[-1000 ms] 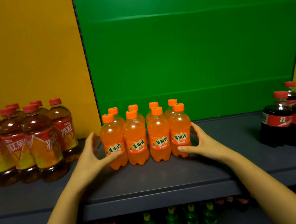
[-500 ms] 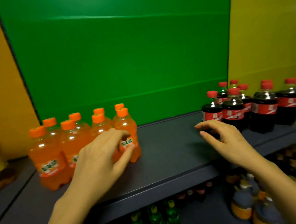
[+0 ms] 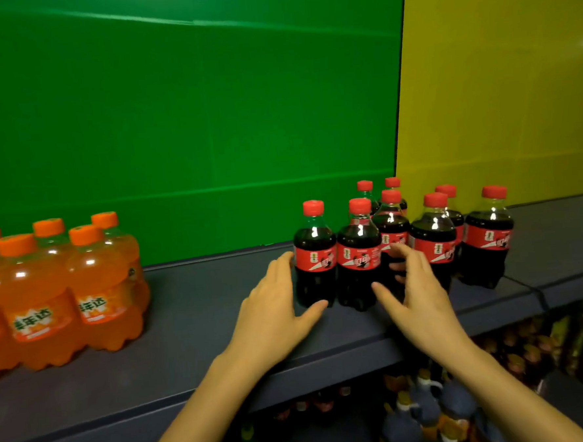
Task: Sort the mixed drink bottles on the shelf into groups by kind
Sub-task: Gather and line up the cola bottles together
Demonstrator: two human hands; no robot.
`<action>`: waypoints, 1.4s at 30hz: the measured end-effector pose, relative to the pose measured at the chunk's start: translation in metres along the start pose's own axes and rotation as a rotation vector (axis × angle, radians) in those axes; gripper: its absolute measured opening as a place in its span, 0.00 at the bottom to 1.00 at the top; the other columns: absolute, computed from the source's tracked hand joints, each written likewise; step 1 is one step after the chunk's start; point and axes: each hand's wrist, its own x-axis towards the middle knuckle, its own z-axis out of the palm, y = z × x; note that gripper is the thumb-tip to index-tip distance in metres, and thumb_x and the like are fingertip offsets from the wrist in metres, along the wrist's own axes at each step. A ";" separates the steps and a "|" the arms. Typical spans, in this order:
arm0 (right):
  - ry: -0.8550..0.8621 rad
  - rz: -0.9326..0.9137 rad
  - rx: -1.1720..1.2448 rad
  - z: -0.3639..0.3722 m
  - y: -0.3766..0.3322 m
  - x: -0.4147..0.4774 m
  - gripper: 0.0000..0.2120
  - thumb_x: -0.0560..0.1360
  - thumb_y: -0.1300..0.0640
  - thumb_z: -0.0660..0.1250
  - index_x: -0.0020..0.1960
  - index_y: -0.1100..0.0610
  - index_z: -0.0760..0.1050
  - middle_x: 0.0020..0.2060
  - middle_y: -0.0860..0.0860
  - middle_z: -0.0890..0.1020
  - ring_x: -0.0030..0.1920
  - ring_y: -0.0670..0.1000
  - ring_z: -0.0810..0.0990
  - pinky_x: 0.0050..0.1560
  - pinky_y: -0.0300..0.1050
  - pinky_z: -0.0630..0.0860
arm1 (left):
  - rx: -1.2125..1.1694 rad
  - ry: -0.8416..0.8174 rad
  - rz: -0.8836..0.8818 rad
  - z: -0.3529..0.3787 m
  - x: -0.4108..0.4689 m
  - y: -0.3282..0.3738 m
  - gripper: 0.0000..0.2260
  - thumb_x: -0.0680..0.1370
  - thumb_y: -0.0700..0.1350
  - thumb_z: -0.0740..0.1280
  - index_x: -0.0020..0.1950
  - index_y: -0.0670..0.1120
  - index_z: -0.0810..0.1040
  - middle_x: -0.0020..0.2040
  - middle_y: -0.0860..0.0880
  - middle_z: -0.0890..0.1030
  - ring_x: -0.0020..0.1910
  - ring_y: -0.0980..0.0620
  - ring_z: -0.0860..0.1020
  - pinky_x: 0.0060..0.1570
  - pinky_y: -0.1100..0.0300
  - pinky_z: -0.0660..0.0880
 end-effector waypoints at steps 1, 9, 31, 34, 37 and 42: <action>-0.023 -0.003 0.017 0.002 0.003 0.001 0.30 0.74 0.54 0.66 0.71 0.56 0.56 0.64 0.50 0.67 0.61 0.46 0.69 0.58 0.39 0.67 | -0.043 0.002 -0.039 0.008 0.005 0.002 0.34 0.72 0.59 0.66 0.72 0.52 0.54 0.70 0.54 0.65 0.65 0.49 0.71 0.59 0.52 0.71; -0.109 0.017 0.105 0.021 0.007 0.004 0.38 0.74 0.47 0.64 0.74 0.52 0.45 0.72 0.49 0.60 0.70 0.50 0.65 0.65 0.48 0.69 | -0.277 0.076 -0.251 0.036 0.033 0.002 0.26 0.69 0.54 0.73 0.62 0.49 0.66 0.60 0.52 0.77 0.59 0.50 0.75 0.57 0.53 0.72; -0.298 0.110 0.213 0.089 -0.010 0.096 0.37 0.69 0.51 0.72 0.70 0.57 0.55 0.68 0.53 0.69 0.67 0.56 0.69 0.64 0.50 0.67 | -0.457 0.002 -0.370 0.004 0.066 -0.065 0.26 0.69 0.43 0.74 0.63 0.44 0.67 0.56 0.52 0.75 0.53 0.56 0.75 0.50 0.67 0.70; -0.313 0.112 0.235 0.096 -0.008 0.106 0.37 0.69 0.52 0.72 0.71 0.57 0.55 0.68 0.53 0.69 0.68 0.56 0.68 0.66 0.50 0.66 | -0.454 0.015 -0.365 0.010 0.077 -0.072 0.28 0.70 0.43 0.74 0.66 0.43 0.65 0.60 0.50 0.74 0.55 0.56 0.73 0.54 0.64 0.69; -0.304 0.109 0.256 0.102 -0.007 0.109 0.37 0.69 0.53 0.71 0.71 0.56 0.56 0.68 0.53 0.69 0.68 0.55 0.68 0.67 0.51 0.65 | -0.460 0.020 -0.361 0.014 0.084 -0.076 0.28 0.70 0.41 0.73 0.67 0.41 0.65 0.60 0.50 0.73 0.55 0.57 0.72 0.48 0.74 0.70; -0.295 0.090 0.274 0.109 -0.004 0.111 0.37 0.70 0.53 0.71 0.72 0.56 0.55 0.69 0.52 0.68 0.69 0.55 0.67 0.66 0.50 0.65 | -0.510 0.027 -0.334 0.020 0.088 -0.084 0.27 0.71 0.38 0.72 0.67 0.40 0.65 0.60 0.49 0.73 0.55 0.56 0.72 0.42 0.81 0.70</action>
